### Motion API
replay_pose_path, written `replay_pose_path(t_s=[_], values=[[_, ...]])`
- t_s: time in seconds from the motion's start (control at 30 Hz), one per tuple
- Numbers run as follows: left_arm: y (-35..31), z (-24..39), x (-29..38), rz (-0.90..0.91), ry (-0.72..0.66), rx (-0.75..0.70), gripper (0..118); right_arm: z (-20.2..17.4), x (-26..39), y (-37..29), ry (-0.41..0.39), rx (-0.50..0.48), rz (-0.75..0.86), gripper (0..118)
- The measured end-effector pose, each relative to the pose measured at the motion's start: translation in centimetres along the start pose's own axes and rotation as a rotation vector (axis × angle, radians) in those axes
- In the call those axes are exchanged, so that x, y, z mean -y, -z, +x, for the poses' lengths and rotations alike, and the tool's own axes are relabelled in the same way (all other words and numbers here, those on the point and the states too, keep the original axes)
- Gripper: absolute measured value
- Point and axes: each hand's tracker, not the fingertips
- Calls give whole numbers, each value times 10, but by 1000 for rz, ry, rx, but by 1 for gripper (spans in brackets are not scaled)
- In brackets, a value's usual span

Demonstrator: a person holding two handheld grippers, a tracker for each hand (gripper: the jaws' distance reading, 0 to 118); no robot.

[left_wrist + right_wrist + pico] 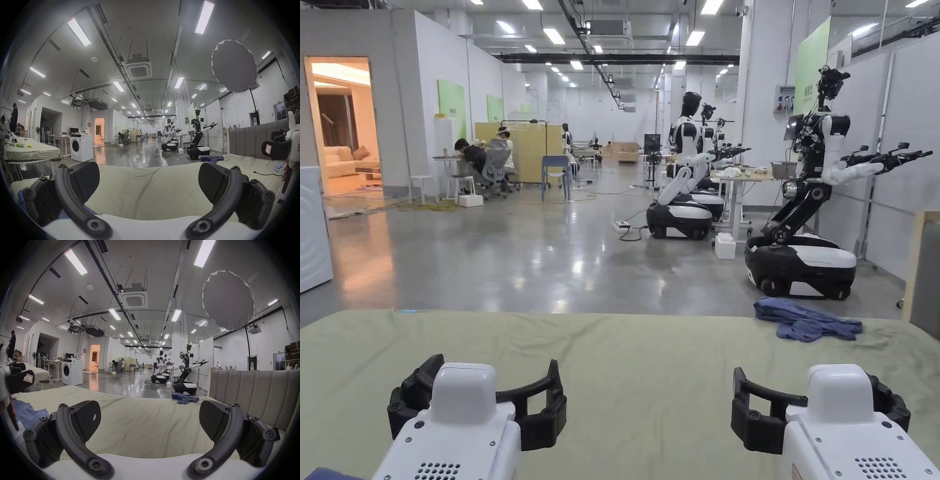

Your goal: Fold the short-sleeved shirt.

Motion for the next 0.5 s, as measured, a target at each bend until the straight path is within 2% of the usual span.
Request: replay_pose_path(t_s=[0.5], values=[[-2,0,-3,7,0,-2,118,-3,-1,-8,-15,12,28,118]])
